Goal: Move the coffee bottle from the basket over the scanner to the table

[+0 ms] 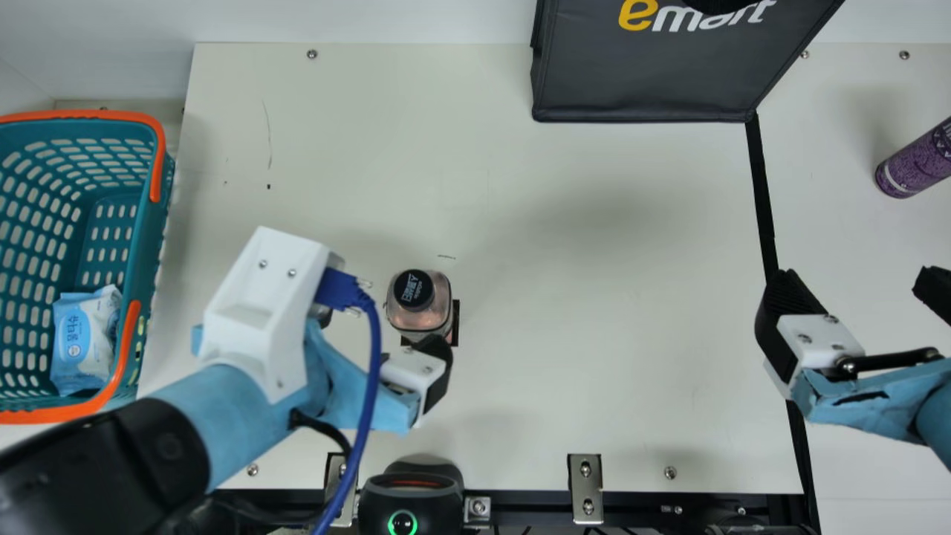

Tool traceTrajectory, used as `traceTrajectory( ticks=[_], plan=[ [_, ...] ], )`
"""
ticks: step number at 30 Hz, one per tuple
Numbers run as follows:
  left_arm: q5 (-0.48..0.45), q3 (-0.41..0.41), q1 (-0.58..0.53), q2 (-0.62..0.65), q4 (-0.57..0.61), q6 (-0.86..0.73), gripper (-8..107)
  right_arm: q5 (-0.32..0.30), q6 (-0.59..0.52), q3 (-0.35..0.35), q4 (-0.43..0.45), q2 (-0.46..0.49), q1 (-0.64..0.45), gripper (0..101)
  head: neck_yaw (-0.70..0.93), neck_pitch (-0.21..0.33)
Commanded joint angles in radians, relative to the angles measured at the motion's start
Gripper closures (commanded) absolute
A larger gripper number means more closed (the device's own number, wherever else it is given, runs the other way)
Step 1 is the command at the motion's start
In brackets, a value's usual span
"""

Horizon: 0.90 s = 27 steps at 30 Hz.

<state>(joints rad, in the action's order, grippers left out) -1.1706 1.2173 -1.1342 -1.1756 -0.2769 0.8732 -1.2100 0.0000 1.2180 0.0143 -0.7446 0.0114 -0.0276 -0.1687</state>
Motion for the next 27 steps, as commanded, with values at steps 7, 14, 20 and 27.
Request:
traceTrajectory(
  ticks=[7, 14, 20, 27],
  plan=[
    [-0.030, 0.019, -0.091, -0.111, -0.172, 0.244, 9, 0.000, 0.000, 0.000, 0.000, 0.000, 0.000, 6, 0.000, 0.030],
    [-0.008, -0.017, -0.116, -0.185, -0.290, 0.392, 9, -0.001, 0.000, 0.000, 0.000, 0.000, 0.000, 6, 0.000, 0.030],
    [0.034, -0.074, -0.135, -0.230, -0.393, 0.514, 9, -0.001, 0.000, 0.000, 0.000, 0.000, 0.000, 6, 0.000, 0.030],
    [0.088, -0.133, -0.138, -0.273, -0.487, 0.624, 9, -0.001, 0.000, 0.000, 0.000, 0.000, 0.000, 6, 0.000, 0.030]
  ],
)
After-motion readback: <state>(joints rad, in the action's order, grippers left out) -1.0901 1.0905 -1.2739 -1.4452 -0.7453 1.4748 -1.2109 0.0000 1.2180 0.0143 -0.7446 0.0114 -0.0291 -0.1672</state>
